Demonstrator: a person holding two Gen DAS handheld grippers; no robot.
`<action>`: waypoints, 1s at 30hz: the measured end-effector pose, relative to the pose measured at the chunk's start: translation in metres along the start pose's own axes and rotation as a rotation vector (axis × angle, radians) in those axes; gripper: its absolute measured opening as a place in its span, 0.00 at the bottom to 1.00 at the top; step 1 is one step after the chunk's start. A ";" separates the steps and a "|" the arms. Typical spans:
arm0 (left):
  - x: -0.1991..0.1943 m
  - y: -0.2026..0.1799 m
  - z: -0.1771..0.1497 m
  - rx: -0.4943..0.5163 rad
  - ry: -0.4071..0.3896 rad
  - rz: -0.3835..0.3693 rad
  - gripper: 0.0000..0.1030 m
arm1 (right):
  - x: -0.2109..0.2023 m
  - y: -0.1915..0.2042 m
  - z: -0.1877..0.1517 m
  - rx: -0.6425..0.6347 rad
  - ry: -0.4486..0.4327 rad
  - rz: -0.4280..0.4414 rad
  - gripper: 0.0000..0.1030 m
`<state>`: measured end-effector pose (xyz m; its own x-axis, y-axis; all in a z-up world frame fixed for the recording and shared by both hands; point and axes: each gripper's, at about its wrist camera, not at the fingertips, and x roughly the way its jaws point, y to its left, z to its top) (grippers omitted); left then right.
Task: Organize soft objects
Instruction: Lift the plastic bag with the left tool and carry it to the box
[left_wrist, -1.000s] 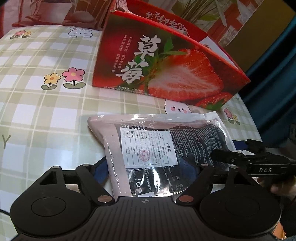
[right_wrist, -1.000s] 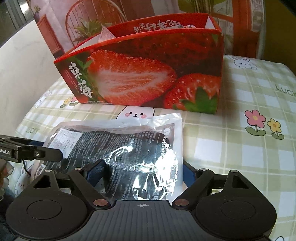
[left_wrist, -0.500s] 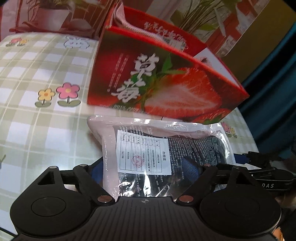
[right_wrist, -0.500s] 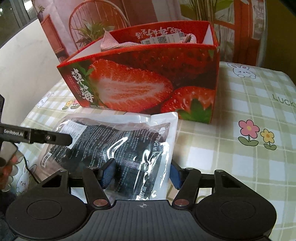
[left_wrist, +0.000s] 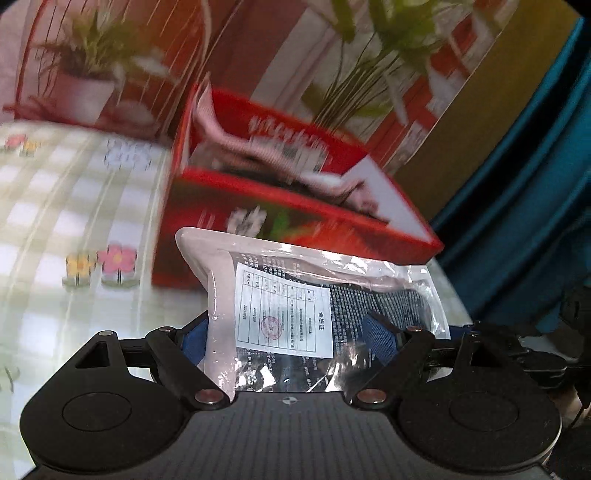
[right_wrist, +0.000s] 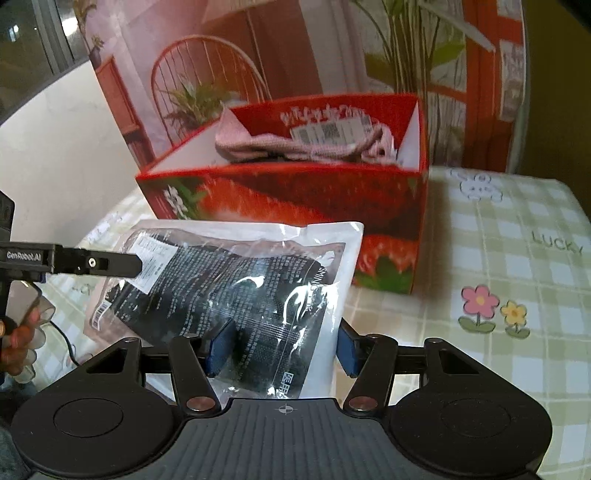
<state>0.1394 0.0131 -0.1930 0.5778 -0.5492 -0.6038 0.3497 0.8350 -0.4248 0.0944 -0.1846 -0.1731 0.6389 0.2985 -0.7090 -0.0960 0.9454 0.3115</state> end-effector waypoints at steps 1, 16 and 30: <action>-0.002 -0.003 0.004 0.012 -0.014 0.000 0.83 | -0.003 0.001 0.002 -0.004 -0.009 0.001 0.52; -0.027 -0.025 0.056 0.106 -0.160 -0.055 0.83 | -0.044 0.009 0.047 -0.050 -0.154 0.004 0.46; -0.005 -0.032 0.126 0.174 -0.270 -0.040 0.79 | -0.030 -0.008 0.111 -0.102 -0.246 -0.048 0.46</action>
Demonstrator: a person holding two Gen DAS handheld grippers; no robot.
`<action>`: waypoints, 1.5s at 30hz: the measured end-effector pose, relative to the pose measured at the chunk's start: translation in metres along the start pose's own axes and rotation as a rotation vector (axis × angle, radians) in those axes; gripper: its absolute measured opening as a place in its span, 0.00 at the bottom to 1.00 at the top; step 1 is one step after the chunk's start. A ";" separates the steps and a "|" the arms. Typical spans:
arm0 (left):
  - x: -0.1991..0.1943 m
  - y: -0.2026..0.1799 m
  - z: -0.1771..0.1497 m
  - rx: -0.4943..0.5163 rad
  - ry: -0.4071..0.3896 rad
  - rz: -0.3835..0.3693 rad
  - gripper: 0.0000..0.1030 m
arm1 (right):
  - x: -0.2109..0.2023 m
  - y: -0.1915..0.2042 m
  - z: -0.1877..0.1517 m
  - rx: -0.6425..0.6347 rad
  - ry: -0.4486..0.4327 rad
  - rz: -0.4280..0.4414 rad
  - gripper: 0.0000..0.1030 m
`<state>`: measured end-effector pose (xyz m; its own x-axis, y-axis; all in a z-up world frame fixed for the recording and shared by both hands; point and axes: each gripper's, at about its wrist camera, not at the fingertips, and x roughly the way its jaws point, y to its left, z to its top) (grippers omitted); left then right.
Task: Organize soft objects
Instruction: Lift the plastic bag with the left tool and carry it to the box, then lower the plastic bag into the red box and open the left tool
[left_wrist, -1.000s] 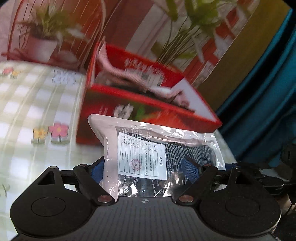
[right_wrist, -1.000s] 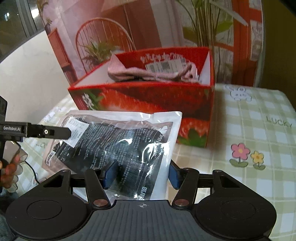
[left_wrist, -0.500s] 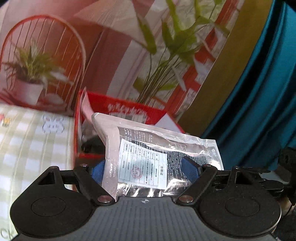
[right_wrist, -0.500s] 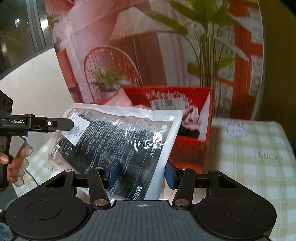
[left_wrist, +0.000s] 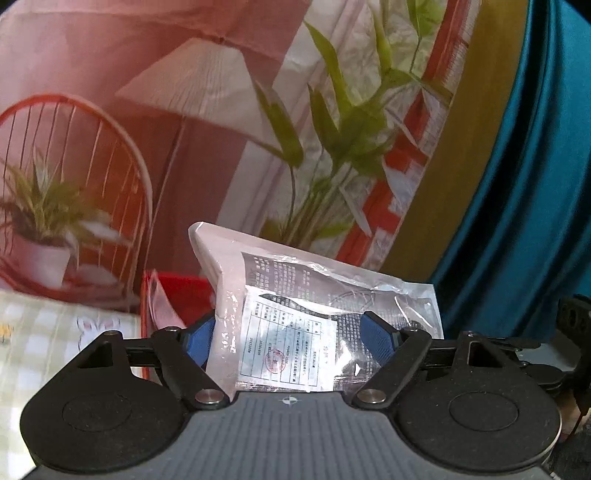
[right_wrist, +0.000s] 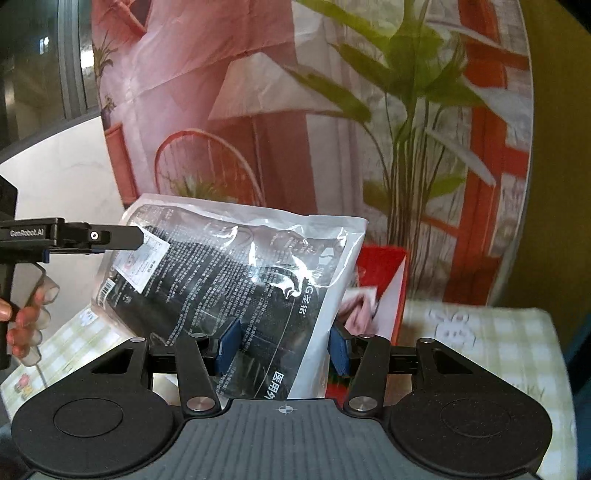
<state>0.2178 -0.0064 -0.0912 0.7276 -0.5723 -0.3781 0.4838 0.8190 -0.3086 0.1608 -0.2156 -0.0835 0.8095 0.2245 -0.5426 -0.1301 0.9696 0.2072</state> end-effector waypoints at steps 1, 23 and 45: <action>0.003 -0.001 0.004 0.007 0.003 0.015 0.79 | 0.005 -0.002 0.005 -0.005 -0.009 -0.008 0.46; 0.069 0.023 -0.025 0.100 0.277 0.155 0.53 | 0.094 -0.029 -0.003 -0.022 0.079 -0.094 0.31; 0.072 0.017 -0.016 0.105 0.251 0.230 0.59 | 0.131 -0.020 0.009 -0.038 0.265 -0.156 0.30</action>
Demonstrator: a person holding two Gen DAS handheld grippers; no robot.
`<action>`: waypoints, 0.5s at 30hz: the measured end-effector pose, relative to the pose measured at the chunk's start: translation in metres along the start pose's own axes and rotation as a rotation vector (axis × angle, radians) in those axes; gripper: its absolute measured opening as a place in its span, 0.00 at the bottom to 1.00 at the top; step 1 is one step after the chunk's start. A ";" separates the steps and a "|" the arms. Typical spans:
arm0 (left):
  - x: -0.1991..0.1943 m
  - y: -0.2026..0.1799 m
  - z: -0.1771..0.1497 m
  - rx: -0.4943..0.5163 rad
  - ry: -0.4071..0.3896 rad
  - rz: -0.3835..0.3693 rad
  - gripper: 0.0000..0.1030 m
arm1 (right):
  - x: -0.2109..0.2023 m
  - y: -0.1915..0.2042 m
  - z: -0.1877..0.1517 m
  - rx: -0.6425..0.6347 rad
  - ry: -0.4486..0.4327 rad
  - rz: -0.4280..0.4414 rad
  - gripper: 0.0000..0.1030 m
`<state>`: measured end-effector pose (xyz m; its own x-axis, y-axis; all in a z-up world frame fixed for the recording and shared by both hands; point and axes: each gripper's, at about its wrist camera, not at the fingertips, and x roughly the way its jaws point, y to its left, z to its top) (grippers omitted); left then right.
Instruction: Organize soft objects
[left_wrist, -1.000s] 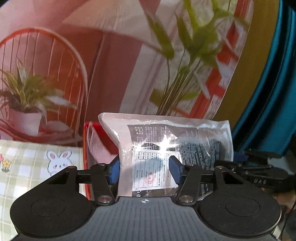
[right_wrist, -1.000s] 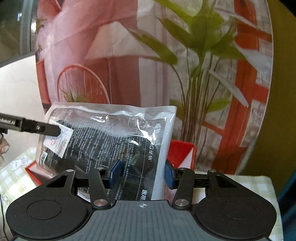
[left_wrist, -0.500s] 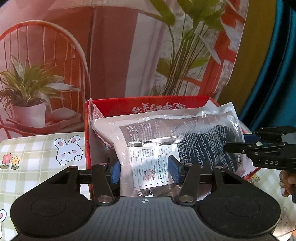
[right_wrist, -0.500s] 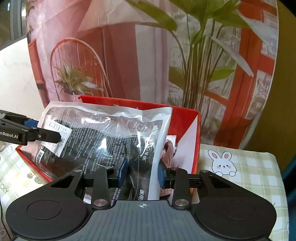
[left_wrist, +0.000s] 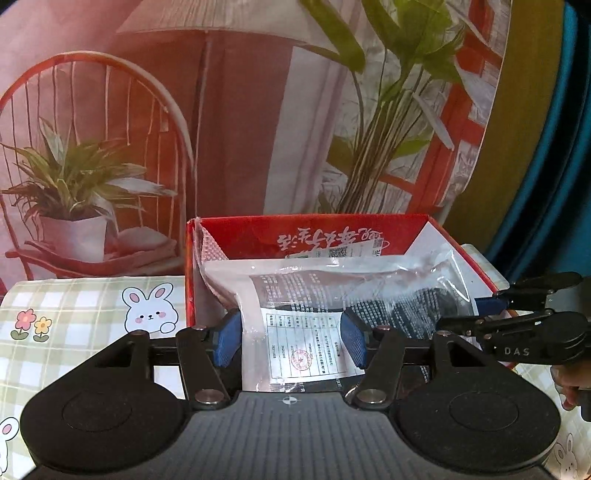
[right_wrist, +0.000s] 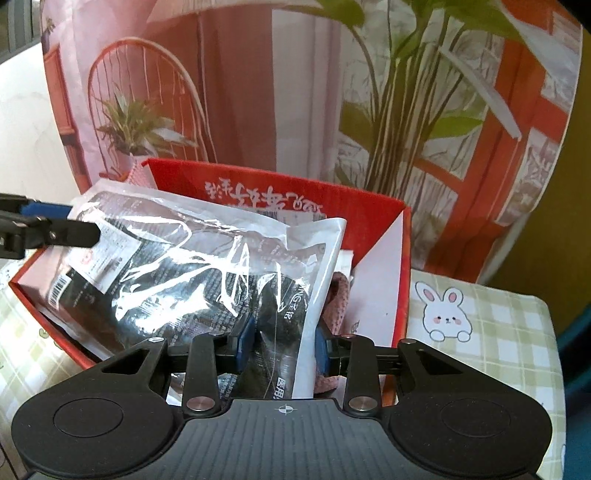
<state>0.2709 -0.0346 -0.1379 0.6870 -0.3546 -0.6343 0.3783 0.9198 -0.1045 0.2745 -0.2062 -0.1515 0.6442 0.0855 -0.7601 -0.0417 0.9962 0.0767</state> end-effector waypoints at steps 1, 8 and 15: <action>0.000 0.000 0.000 -0.002 -0.003 0.005 0.59 | 0.001 0.001 0.000 -0.001 0.004 -0.002 0.30; -0.011 -0.007 0.003 0.012 -0.062 0.032 0.85 | 0.005 0.001 0.001 -0.010 0.032 -0.017 0.30; -0.017 -0.019 0.004 0.050 -0.079 0.084 0.98 | 0.005 0.008 0.004 -0.047 0.053 -0.051 0.30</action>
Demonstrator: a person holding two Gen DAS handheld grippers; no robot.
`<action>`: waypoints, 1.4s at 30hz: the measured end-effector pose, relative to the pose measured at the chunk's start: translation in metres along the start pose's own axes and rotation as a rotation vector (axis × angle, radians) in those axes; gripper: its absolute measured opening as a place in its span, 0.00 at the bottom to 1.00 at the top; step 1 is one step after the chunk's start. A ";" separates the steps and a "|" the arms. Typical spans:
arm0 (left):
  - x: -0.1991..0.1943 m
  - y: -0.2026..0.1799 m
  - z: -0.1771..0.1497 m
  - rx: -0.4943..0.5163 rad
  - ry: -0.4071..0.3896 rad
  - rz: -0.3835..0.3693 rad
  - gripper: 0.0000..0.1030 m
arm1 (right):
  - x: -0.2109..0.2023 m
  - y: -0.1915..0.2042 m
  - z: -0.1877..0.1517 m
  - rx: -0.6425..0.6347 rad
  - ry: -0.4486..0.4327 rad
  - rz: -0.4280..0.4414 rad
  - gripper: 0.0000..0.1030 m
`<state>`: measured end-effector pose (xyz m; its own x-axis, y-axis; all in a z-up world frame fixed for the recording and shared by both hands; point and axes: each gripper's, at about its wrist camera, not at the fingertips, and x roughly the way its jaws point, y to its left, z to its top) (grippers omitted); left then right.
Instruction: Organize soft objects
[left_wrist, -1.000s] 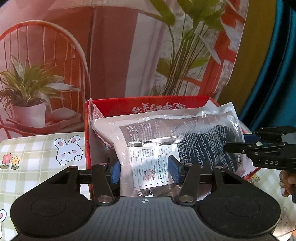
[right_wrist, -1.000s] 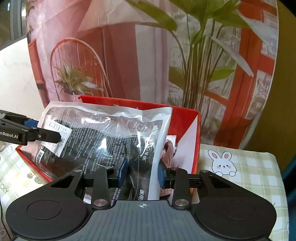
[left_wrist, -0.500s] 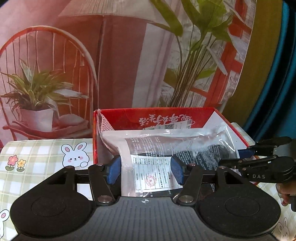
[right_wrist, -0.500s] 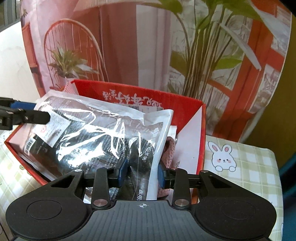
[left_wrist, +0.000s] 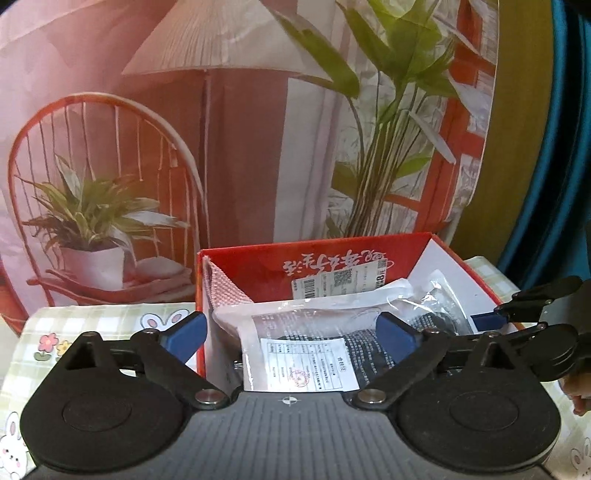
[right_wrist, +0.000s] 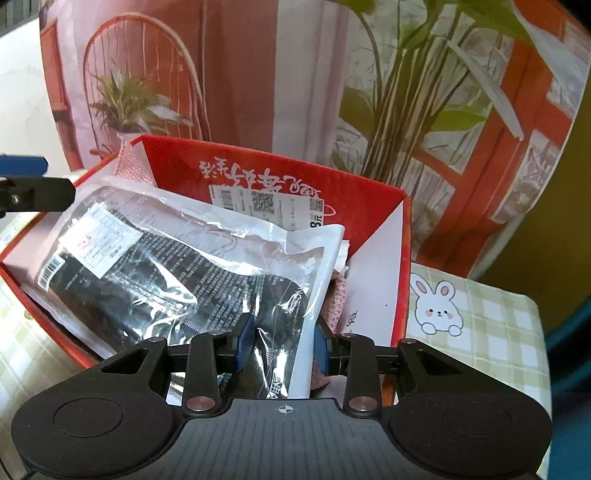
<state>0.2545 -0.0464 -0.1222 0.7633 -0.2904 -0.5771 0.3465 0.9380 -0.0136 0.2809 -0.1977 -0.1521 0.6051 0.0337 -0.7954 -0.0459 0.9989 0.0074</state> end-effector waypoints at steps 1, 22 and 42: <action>0.000 0.000 0.000 0.001 -0.001 0.010 0.98 | 0.000 0.001 0.000 -0.005 0.005 -0.005 0.30; -0.052 -0.009 0.012 -0.002 -0.067 0.164 1.00 | -0.066 -0.002 0.003 0.110 -0.205 -0.058 0.96; -0.205 -0.042 0.015 -0.058 -0.256 0.139 1.00 | -0.218 0.025 -0.005 0.169 -0.463 -0.038 1.00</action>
<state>0.0917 -0.0296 0.0086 0.9166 -0.1896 -0.3519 0.2026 0.9793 0.0002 0.1440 -0.1807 0.0187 0.8952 -0.0300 -0.4446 0.0890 0.9897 0.1125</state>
